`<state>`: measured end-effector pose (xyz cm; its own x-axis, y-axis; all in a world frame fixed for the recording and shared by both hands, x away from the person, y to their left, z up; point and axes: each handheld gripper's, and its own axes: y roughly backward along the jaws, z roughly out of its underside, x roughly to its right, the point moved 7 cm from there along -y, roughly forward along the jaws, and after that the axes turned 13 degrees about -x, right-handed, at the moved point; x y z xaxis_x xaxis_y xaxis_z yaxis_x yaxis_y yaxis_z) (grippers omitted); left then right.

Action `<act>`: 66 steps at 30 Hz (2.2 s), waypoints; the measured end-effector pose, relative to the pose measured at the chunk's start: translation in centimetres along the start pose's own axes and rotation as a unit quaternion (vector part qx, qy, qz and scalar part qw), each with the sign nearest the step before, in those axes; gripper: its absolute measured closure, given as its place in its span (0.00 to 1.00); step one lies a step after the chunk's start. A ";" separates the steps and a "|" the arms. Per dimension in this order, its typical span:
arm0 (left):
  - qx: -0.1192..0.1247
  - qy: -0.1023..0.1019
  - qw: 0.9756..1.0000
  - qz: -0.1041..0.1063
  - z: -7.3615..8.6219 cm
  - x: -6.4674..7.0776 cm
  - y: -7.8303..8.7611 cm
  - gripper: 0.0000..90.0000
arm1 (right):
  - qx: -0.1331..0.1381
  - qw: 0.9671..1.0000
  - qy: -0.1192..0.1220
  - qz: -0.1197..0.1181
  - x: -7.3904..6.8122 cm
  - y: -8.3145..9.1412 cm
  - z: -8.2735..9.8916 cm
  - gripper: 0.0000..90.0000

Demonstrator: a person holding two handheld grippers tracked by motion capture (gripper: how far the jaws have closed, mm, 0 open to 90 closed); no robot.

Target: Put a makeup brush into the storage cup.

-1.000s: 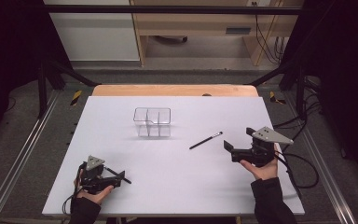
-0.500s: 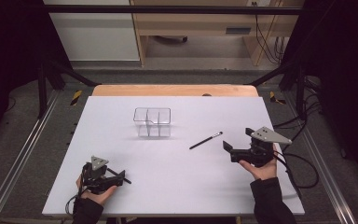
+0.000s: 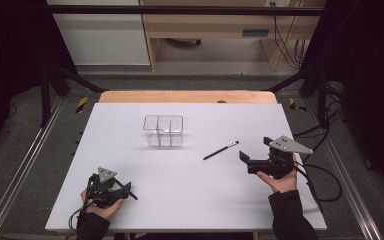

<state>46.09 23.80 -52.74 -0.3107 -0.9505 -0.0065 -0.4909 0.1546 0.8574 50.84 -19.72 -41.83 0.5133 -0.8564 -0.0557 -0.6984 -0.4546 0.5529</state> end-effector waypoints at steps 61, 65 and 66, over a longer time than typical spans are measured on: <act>0.005 -0.066 0.991 0.117 -1.4 2.7 0.1 0.97 | -0.001 1.000 -0.001 -0.004 0.0 -0.1 0.0 0.01; -0.001 -0.073 0.992 0.106 -1.3 3.3 -0.2 0.88 | -0.002 1.000 0.000 -0.004 -0.1 -0.1 0.0 0.01; -0.003 -0.073 0.992 0.106 -1.2 3.4 -0.4 0.83 | -0.002 1.000 0.000 -0.004 -0.1 -0.1 0.0 0.01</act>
<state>46.21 20.20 -52.51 -0.5205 -0.8480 0.0996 -0.3979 0.3441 0.8504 50.87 -19.61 -41.93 0.5184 -0.8530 -0.0606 -0.6927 -0.4604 0.5551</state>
